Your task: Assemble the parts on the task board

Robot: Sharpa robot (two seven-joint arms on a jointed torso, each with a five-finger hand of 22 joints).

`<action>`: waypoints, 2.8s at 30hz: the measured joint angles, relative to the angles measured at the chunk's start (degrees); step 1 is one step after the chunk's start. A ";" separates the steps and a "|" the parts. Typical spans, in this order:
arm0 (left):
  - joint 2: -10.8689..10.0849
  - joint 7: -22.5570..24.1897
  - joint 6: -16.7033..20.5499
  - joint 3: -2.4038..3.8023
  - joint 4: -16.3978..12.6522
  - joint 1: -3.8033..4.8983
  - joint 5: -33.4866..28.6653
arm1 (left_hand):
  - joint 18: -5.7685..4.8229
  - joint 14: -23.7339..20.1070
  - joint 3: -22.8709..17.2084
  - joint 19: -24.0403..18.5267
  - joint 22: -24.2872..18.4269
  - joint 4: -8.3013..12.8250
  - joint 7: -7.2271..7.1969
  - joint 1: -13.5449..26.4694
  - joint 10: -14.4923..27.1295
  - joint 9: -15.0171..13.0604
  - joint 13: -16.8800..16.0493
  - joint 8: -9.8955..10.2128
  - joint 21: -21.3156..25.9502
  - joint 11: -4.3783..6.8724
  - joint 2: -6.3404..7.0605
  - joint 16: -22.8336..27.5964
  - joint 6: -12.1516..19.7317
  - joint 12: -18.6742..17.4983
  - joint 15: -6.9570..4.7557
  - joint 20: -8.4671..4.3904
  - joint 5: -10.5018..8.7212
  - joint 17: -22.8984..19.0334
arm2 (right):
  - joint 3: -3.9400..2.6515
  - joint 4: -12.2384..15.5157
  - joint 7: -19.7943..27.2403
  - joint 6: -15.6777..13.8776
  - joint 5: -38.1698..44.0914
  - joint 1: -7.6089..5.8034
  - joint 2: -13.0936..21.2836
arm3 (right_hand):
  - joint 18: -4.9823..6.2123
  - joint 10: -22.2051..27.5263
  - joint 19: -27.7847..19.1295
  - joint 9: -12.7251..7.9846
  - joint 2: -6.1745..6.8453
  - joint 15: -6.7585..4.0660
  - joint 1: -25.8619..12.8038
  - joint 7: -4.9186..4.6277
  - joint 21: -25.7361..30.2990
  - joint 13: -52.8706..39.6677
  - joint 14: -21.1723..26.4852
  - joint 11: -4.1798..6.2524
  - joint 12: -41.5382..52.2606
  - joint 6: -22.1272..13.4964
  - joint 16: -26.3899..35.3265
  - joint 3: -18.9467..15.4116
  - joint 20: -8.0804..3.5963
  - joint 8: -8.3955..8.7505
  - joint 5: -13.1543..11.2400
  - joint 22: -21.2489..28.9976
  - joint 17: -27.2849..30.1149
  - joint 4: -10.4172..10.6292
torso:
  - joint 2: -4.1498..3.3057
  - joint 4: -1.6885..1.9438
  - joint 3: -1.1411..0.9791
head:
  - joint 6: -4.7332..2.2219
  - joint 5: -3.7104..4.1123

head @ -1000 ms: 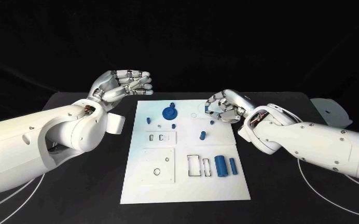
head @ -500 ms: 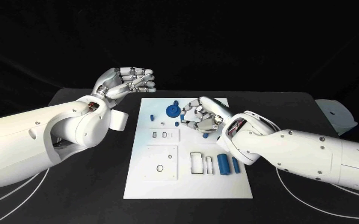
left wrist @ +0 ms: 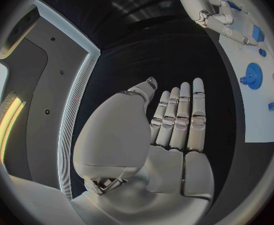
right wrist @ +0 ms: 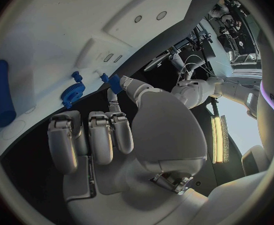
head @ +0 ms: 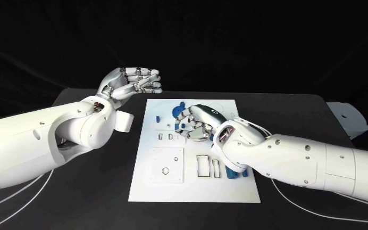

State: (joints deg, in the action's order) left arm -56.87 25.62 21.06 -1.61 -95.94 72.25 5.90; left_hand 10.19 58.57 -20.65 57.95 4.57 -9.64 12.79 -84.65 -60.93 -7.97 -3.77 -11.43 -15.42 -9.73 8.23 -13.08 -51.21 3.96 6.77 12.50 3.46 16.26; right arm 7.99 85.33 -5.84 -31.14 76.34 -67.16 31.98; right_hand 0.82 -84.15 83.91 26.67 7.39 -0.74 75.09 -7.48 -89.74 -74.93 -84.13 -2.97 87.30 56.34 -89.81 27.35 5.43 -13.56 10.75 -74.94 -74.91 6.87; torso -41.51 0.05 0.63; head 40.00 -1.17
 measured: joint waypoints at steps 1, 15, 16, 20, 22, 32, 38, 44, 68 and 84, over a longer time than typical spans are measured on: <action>0.00 0.00 0.00 0.00 -0.01 0.00 0.00 | 0.00 0.00 0.00 0.00 0.00 0.00 0.00 0.00 0.00 0.00 0.00 0.00 0.00 0.00 0.00 0.00 0.00 0.00 0.00 0.00 0.00 0.00 | 0.02 -0.26 -0.40 0.10 0.51 0.06 -0.30 | 0.00 0.00 0.00 0.00 0.00 0.00 0.00 0.00 0.00 0.00 0.00 0.00 0.00 0.00 0.00 0.00 0.00 0.00 -0.02 0.00 0.00 0.00 | 0.00 0.00 -0.02 | 0.03 -0.02; 0.02 -0.04 0.00 0.00 -0.04 0.01 0.00 | 0.00 0.00 0.00 0.00 0.00 0.00 0.00 0.00 0.00 0.00 0.00 0.00 0.00 0.00 0.00 0.00 0.00 0.00 0.00 0.00 0.00 -0.01 | 0.28 -2.44 -3.93 1.31 5.69 0.94 -2.88 | 0.00 0.00 0.00 0.00 0.01 -0.20 0.00 0.09 0.00 0.01 0.20 0.00 0.00 -0.09 0.00 -0.01 0.00 -0.20 -0.14 0.01 0.00 -0.01 | -0.01 -0.10 -0.13 | 0.47 -0.36; 0.02 -0.04 0.00 0.00 -0.05 0.01 0.00 | 0.00 0.00 0.00 0.00 0.00 0.00 0.00 0.00 0.00 0.00 0.00 0.00 0.00 0.00 0.00 0.00 0.00 0.00 0.00 0.00 0.00 -0.01 | 0.29 -2.70 -4.14 1.40 6.00 0.96 -3.06 | 0.00 0.00 0.00 0.00 0.01 -0.20 0.00 0.10 0.00 0.01 0.20 0.00 0.00 -0.09 0.00 -0.01 0.00 -0.20 -0.14 0.01 0.00 -0.01 | -0.01 -0.12 -0.13 | 0.49 -0.36; 0.02 -0.06 0.00 0.00 -0.07 0.01 0.00 | 0.00 0.00 0.00 0.00 0.00 0.00 0.00 0.00 0.00 0.00 0.00 0.00 0.00 0.00 0.00 0.00 0.00 0.00 0.00 0.00 0.00 -0.01 | 0.34 -3.54 -4.70 1.70 6.82 1.07 -3.71 | 0.00 0.00 0.00 0.00 0.02 -0.19 0.00 0.10 0.00 0.01 0.20 0.00 0.00 -0.09 0.00 -0.18 0.00 -0.20 -0.15 0.01 0.01 0.16 | -0.01 -0.15 -0.14 | 0.56 -0.38; 0.02 -0.06 0.00 0.00 -0.09 0.01 0.00 | 0.00 0.00 0.00 0.00 0.00 0.00 0.00 0.00 0.00 0.00 0.00 0.00 0.00 0.00 0.00 0.00 0.00 0.00 0.00 0.00 0.00 -0.01 | 0.37 -3.82 -4.87 1.85 7.11 1.16 -3.99 | 0.00 0.00 0.00 0.00 0.02 -0.20 0.00 0.10 0.00 0.01 0.20 0.00 0.00 -0.09 0.00 -0.18 0.00 -0.19 -0.25 0.02 0.01 0.16 | -0.01 -0.15 -0.15 | 0.62 -0.38; 0.02 -0.11 0.00 0.00 -0.17 0.01 0.01 | 0.00 0.00 0.00 0.00 -0.05 0.00 0.00 0.31 0.00 0.00 0.00 0.00 0.00 0.00 0.31 0.00 0.00 0.00 0.00 0.00 0.00 0.09 | 0.48 -4.50 -5.32 2.57 8.03 1.63 -4.74 | 0.00 0.21 0.00 0.02 0.32 -0.20 -0.31 0.12 0.00 0.02 0.20 0.20 0.00 -0.07 0.00 -0.18 0.01 -0.15 -0.26 0.02 -0.01 0.15 | -0.02 -0.10 -0.16 | 0.93 -0.32; 0.01 -0.15 0.00 0.00 -0.19 0.02 0.01 | 0.00 0.00 0.00 0.00 -0.05 0.00 0.00 0.31 0.00 0.00 0.00 0.00 0.00 0.00 0.31 0.00 0.00 0.00 0.00 0.00 0.00 0.09 | 0.51 -4.61 -5.35 2.90 8.26 1.82 -5.02 | 0.01 0.21 0.00 0.42 0.19 -0.19 -0.74 0.14 0.00 0.02 0.20 0.20 0.00 -0.06 0.00 -0.18 0.01 -0.10 -0.37 0.03 -0.04 0.15 | 0.01 -0.08 -0.14 | 1.10 -0.36; 0.01 -0.20 0.00 0.00 -0.19 0.02 0.01 | 0.00 0.00 0.00 0.00 -0.05 0.00 0.00 0.31 0.00 0.03 0.00 0.00 0.00 0.00 0.30 0.00 0.00 0.01 0.00 0.00 0.00 0.09 | 0.47 -4.96 -5.35 3.01 8.37 1.87 -5.21 | 0.00 0.21 0.00 0.69 0.25 -0.19 -0.84 0.24 0.00 0.02 0.20 0.20 0.00 -0.14 0.00 -0.19 0.01 -0.33 -0.47 0.03 -0.03 0.15 | 0.02 -0.07 -0.13 | 1.21 -0.44; -0.09 -0.37 0.00 0.00 -0.18 0.02 0.01 | 0.00 0.00 0.00 0.00 -0.04 0.00 0.00 0.30 0.00 0.05 0.00 0.00 0.00 0.00 0.30 0.00 0.00 0.01 0.00 0.00 0.00 0.13 | 0.51 -5.55 -5.31 3.40 8.99 2.43 -4.35 | 0.00 0.21 0.00 0.51 0.52 -0.19 -1.10 0.14 0.00 0.03 0.20 0.20 -0.01 0.06 0.00 -0.19 0.01 -0.17 -0.59 -0.01 -0.02 0.15 | 0.04 -0.20 -0.18 | 1.80 -0.70; -0.05 -0.51 -0.02 0.00 -0.03 0.02 0.01 | 0.00 0.00 0.00 0.00 -0.06 0.00 0.00 0.30 0.00 0.04 0.00 0.16 0.00 0.00 0.30 0.00 0.00 0.02 0.00 0.00 0.00 0.18 | 0.60 -3.90 -5.44 3.08 9.35 2.56 -3.40 | 0.00 0.21 0.21 0.63 0.45 -0.19 -1.02 0.30 0.00 0.00 0.20 0.20 0.00 0.16 0.00 -0.41 -0.19 -0.41 -0.81 0.00 -0.01 0.24 | 0.05 -0.10 -0.16 | 1.69 -0.59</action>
State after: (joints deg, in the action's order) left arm -56.92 25.10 21.04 -1.61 -95.97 72.27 5.91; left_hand 10.19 58.57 -20.65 57.95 4.51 -9.64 12.78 -84.35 -60.93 -7.93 -3.77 -11.26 -15.42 -9.73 8.53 -13.08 -51.21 3.97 6.77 12.50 3.46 16.43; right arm 8.60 81.44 -11.28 -28.06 85.69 -64.60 28.58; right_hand 0.82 -83.94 84.11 27.30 7.84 -0.93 74.08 -7.18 -89.74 -74.93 -83.93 -2.77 87.30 56.49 -89.81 26.94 5.24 -13.97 9.95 -74.93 -74.92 7.11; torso -41.45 -0.05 0.46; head 41.68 -1.76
